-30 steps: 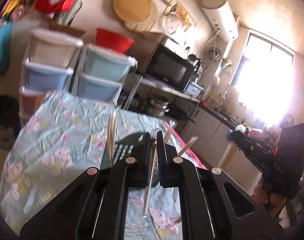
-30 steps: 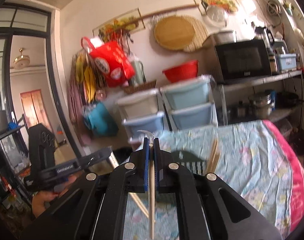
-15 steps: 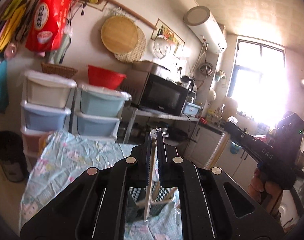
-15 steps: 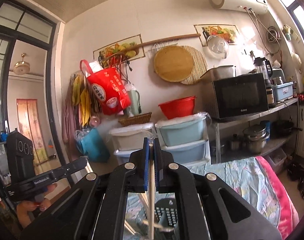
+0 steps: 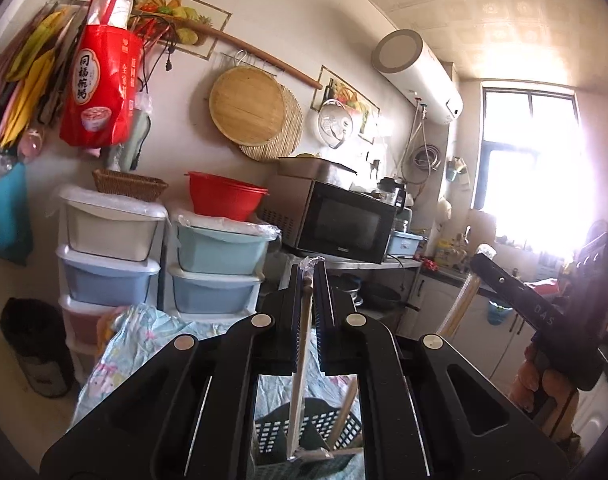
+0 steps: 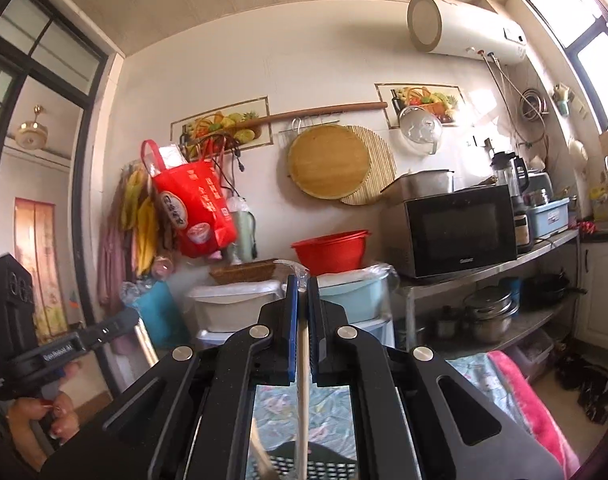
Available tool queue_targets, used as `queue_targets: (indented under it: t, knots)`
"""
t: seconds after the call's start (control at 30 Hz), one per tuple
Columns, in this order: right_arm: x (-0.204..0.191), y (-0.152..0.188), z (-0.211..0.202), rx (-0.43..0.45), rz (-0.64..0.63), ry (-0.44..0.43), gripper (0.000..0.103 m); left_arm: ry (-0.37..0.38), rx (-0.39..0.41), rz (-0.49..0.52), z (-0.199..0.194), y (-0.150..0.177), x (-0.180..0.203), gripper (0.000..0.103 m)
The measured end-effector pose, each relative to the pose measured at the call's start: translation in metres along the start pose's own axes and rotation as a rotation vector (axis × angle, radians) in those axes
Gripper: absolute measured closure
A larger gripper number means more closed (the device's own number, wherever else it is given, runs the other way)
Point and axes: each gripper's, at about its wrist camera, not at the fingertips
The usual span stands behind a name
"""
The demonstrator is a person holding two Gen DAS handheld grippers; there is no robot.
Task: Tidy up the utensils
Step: 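Lift the held chopsticks with both tools and carry them above the green holder, then lower the chopsticks into the green holder slots and open both tools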
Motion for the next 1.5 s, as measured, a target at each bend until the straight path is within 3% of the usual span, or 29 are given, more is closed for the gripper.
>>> queue_targets:
  t: [0.63, 1.5]
  knots:
    - [0.015, 0.065, 0.039, -0.021, -0.080, 0.056, 0.098, -0.072, -0.059, -0.031, 0.058, 0.046, -0.026, 0.099]
    - [0.019, 0.140, 0.075, -0.156, -0.037, 0.075, 0.098, -0.066, -0.214, 0.040, 0.096, 0.114, -0.022, 0.099]
Point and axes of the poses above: each gripper's, at about its wrist camera, not at the fingertips, and z roughly the way its jaws point, x to its right, y to its underside, and after that the axes turned 4 degrees about -y, right-handed
